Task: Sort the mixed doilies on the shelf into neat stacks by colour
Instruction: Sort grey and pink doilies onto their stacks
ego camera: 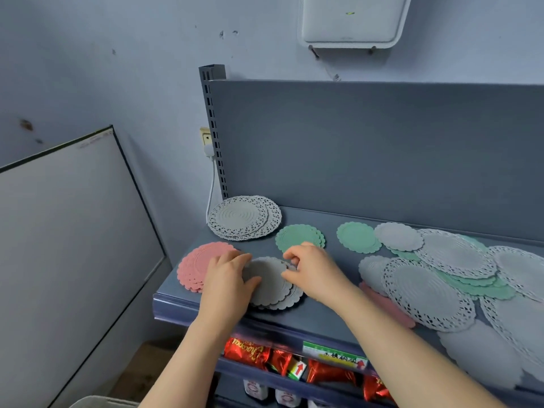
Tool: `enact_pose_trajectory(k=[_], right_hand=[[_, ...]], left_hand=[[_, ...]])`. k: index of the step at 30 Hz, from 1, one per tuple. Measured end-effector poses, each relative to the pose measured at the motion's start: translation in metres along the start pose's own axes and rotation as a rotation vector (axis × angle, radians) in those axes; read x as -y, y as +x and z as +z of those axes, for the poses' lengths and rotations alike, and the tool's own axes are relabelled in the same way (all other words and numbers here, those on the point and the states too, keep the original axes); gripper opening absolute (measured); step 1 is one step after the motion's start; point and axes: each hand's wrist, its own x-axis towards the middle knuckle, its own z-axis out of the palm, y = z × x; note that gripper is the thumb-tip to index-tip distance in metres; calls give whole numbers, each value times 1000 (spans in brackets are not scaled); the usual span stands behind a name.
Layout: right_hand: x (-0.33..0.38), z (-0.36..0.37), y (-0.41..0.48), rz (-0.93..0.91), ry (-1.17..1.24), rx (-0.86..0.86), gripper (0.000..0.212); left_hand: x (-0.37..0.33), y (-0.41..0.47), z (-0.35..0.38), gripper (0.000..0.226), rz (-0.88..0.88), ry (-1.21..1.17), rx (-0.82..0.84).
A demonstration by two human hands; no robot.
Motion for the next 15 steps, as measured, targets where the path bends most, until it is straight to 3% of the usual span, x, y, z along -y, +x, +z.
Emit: enact_pose_trajectory(k=[8, 15], right_hand=[[-43, -50, -32, 61, -127, -187, 34], [-129, -132, -77, 235, -197, -286, 37]], left_hand=[[-65, 9, 23, 29, 111, -129, -5], [-178, 16, 71, 30, 299, -274, 167]])
